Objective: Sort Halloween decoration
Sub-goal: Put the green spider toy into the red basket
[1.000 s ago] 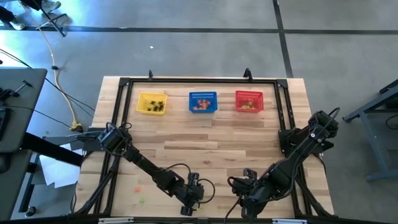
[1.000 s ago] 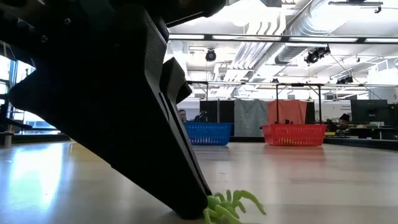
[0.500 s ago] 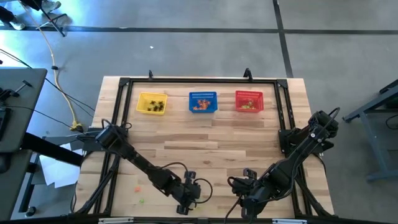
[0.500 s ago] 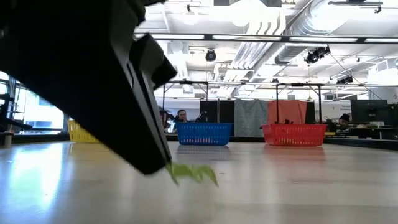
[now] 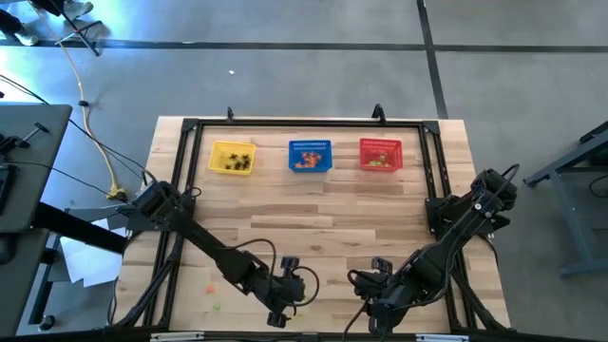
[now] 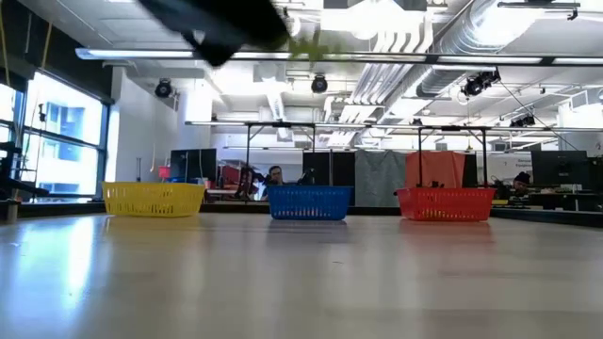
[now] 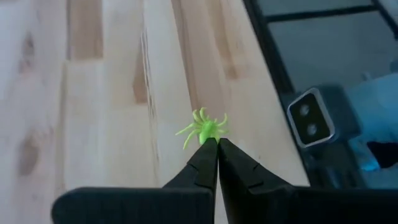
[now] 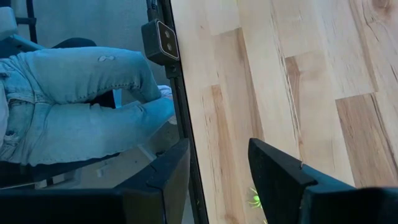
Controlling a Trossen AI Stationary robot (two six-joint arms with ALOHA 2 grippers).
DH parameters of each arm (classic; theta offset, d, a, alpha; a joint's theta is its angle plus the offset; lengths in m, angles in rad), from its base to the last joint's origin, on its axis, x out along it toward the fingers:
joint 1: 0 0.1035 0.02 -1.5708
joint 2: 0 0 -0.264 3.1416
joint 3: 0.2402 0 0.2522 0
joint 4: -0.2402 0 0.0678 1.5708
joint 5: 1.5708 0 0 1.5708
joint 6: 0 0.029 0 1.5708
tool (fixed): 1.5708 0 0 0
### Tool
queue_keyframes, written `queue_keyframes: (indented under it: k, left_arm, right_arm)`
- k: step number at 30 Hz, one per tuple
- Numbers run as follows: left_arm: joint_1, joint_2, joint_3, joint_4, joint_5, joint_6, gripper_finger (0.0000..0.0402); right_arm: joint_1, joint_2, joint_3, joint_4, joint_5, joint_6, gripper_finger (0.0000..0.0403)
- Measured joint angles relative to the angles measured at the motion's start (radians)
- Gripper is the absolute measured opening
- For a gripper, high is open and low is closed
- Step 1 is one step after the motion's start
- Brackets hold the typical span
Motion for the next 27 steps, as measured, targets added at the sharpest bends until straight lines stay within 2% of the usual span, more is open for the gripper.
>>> queue_keyframes:
  k: [8,14,27]
  left_arm:
    - [0.009,-0.075,0.001,0.007,-0.098,0.095,0.0000]
    - [0.085,-0.082,0.002,0.035,-0.104,0.125,0.0000]
    - [0.358,-0.082,0.002,0.215,0.061,0.346,0.0000]
  right_arm:
    - [0.000,0.000,0.000,0.000,0.000,0.000,0.0160]
    - [0.000,0.000,0.000,0.000,0.000,0.000,0.0160]
    - [0.000,0.000,0.000,0.000,0.000,0.000,0.0160]
